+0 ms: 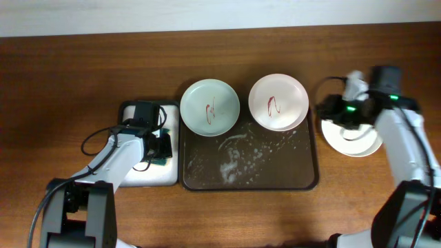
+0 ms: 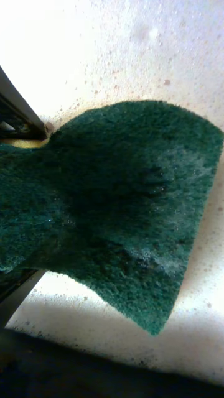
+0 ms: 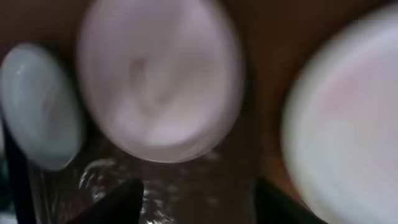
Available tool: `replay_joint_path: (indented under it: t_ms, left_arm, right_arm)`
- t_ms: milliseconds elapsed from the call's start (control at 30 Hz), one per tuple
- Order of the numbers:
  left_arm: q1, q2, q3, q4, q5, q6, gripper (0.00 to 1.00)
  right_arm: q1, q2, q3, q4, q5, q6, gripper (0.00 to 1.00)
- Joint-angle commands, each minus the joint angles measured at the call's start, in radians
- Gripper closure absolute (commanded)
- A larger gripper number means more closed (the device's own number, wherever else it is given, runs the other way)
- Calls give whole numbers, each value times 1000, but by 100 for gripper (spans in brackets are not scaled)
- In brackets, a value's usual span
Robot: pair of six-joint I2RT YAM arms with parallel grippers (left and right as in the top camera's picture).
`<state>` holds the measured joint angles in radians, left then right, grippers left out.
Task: Clean dirty plates on tray and stack at the side
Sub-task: 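Reach the right gripper to the light green plate rim, then grip the light green plate and drag it to the tray center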
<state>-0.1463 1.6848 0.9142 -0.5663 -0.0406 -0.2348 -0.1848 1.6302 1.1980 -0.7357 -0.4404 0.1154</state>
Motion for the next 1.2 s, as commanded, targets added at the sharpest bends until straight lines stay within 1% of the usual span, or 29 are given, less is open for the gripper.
replay_joint_path:
  t_ms: [0,100,133,200,333,433,567,767,800,900,1000,1067,1100,1133,1167]
  left_arm:
    - [5,-13,-13,5,0,1,43]
    - [4,-13,-13,5,0,1,43]
    - [4,-13,-13,5,0,1,43]
    - [5,-13,-13,5,0,1,42]
    - [4,-13,-13,5,0,1,42]
    - [4,-13,-13,5,0,1,42]
    - [5,-13,-13,5,0,1,42]
    - [4,-13,-13,5,0,1,42]
    - [4,-13,-13,5,0,1,41]
    - [4,-13,-13,5,0,1,41]
    - [4,-13,-13,5,0,1,41]
    - [4,-13,-13,4,0,1,41]
    - [4,-13,-13,4,0,1,41]
    - [4,-13,-13,4,0,1,41]
    - [4,-13,-13,4,0,1,41]
  right_arm:
    - [166,-12,18,71,-41,-60,40]
    - [291,-11,35,112,22,-55,39]
    - [339,-6,66,100,67,-55,36]
    - [391,13,144,57,140,-56,31]
    - [445,131,386,-69,169,-112,30]
    - [466,235,491,-72,169,-127,31]
    - [488,350,497,12,165,-127,36]
    - [519,492,496,124,210,-123,40]
    - [526,521,496,139,210,-103,40]
    - [537,552,496,150,210,-96,46]
    - [552,583,496,150,211,-97,60]
    - [563,602,496,150,213,-96,65]
    - [565,608,496,149,217,-96,72]
    - [567,610,496,149,217,-93,76]
    - [567,610,496,150,218,-77,78]
